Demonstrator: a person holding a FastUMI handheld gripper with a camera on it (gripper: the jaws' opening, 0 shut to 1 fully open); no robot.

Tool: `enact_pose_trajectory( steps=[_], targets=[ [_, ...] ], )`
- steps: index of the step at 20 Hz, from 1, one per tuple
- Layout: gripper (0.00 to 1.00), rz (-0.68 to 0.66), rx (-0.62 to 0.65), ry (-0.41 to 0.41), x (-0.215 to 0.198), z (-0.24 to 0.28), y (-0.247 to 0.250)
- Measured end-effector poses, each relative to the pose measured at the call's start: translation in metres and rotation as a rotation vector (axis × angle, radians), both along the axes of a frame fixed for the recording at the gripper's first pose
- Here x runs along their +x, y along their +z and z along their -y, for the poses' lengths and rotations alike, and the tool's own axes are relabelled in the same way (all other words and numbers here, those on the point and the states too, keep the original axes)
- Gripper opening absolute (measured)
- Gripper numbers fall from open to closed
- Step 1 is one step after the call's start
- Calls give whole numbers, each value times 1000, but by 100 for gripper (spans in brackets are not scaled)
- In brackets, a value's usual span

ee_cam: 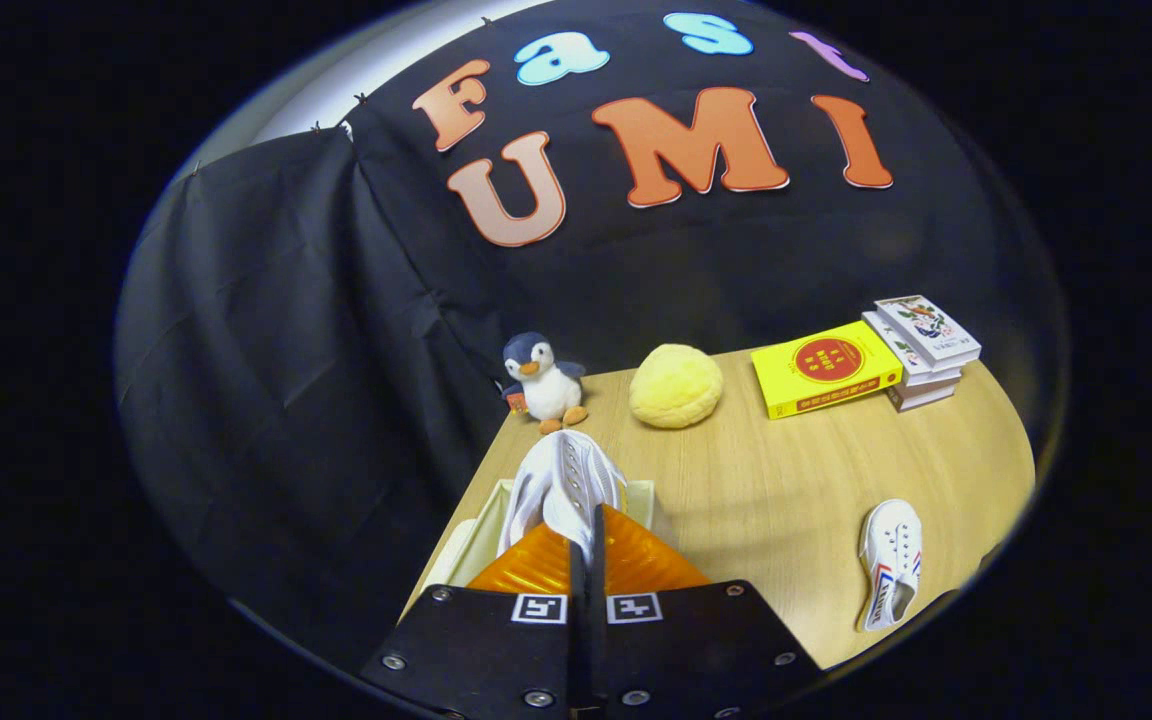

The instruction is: Open the storage box then place both shoes into the box .Put the left shoe in first, then the right shoe, with the right side of both shoes facing outward in a uniform manner.

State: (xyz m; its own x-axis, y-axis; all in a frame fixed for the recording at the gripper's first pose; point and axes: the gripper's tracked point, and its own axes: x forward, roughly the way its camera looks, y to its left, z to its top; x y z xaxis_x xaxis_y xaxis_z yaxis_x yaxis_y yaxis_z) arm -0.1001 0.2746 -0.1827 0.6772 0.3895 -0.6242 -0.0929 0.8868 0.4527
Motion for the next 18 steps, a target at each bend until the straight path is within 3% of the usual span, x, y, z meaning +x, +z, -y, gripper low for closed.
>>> enact_pose_trajectory(
  steps=[7, 18],
  targets=[
    [0, -146, -13, 62, -18, -66, -51],
    [1, -415, -101, 27, -36, -108, -135]
  ],
)
